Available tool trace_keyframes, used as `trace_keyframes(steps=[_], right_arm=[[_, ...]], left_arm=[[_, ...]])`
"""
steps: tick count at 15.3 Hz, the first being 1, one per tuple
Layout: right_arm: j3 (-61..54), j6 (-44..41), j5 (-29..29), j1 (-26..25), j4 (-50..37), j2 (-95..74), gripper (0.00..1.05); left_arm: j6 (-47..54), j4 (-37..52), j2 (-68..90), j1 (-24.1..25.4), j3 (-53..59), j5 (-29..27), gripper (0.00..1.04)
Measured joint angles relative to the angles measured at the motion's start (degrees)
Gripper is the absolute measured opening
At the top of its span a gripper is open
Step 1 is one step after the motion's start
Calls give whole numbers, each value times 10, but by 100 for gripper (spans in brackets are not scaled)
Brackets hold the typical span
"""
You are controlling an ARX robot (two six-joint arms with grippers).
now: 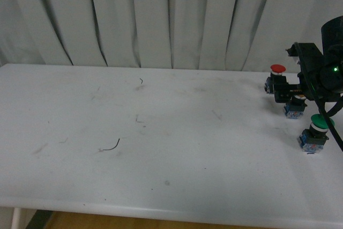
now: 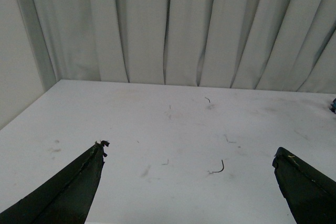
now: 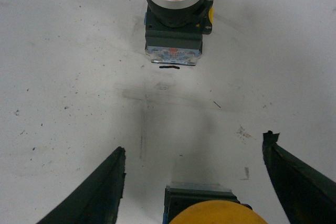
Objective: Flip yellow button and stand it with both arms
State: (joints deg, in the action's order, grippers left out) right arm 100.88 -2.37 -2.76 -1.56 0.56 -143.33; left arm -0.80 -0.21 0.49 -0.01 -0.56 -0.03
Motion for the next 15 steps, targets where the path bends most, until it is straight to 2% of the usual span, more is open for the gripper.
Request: trace_keyframes(steps=[2,4,10,14,15], right_arm=[[0,0,0,0,-2,0,95],[-33,3,-9,-1,-34,23,98],[-198,24,-68,-46,-134,217,98],[-417,59,-135,-71,-305,450,98],[-503,46,-72,-54,-371,551,86]], left_arm=[[0,0,0,0,0,0,98],[0,0,0,0,0,0,98],[0,0,0,0,0,0,98],[0,0,0,0,0,0,98],[0,0,0,0,0,0,98]])
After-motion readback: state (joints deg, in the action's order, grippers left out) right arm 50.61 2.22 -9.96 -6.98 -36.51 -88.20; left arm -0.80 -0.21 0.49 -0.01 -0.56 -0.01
